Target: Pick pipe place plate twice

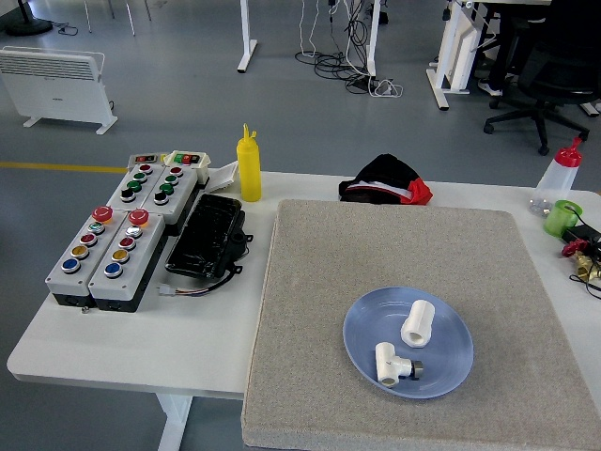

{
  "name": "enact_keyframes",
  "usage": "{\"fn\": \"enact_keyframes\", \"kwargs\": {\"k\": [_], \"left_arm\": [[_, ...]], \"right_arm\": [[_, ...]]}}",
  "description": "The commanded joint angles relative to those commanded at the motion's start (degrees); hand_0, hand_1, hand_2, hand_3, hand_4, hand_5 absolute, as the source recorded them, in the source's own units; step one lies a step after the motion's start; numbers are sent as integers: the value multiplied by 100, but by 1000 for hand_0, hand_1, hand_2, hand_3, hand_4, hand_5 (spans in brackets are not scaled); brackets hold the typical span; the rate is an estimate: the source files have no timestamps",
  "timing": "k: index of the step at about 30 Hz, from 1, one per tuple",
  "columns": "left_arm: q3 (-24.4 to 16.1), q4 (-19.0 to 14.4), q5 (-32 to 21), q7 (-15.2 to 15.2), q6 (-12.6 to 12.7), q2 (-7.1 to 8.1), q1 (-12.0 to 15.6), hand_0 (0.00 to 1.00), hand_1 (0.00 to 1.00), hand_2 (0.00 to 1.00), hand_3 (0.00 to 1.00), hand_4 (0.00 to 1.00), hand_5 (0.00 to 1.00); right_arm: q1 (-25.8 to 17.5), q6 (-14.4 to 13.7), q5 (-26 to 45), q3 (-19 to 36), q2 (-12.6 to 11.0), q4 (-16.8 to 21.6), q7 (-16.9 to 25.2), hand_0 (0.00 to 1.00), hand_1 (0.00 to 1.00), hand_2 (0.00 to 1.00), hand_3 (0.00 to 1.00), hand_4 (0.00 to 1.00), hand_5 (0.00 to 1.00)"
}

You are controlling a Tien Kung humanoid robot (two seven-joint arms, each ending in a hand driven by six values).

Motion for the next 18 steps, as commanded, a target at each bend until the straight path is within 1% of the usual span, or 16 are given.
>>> {"fn": "enact_keyframes", "kwargs": {"k": [5, 6, 7, 11, 14, 18], "left_arm": [[-17, 4, -74, -41, -69, -20, 8, 669, 720, 821, 768, 499, 998], [-46, 3, -53, -45, -56, -31, 11, 669, 720, 821, 768, 499, 998], [-87, 1, -15, -42, -35, -43, 13, 670, 730, 839, 791, 501, 998], [-201, -8, 89, -16, 31, -60, 20, 670, 730, 839, 791, 501, 998], [-222, -5, 92, -1, 26, -60, 16, 671, 732, 846, 800, 506, 998], [-180, 11, -90, -10, -4, -60, 4, 671, 732, 846, 800, 506, 998]], "right_arm": [[-29, 43, -13, -10, 9, -21, -40, 846, 797, 869, 816, 542, 509], [-27, 44, -5, -21, 13, -26, -36, 846, 797, 869, 816, 542, 509], [-17, 47, 4, -28, 20, -32, -29, 845, 792, 869, 831, 543, 512], [45, 58, 29, -28, 33, -45, -19, 845, 792, 869, 831, 543, 512], [58, 68, 37, -14, 16, -41, -32, 846, 793, 867, 837, 542, 513], [48, 82, 42, 57, -5, -17, -61, 846, 793, 867, 837, 542, 513]]}}
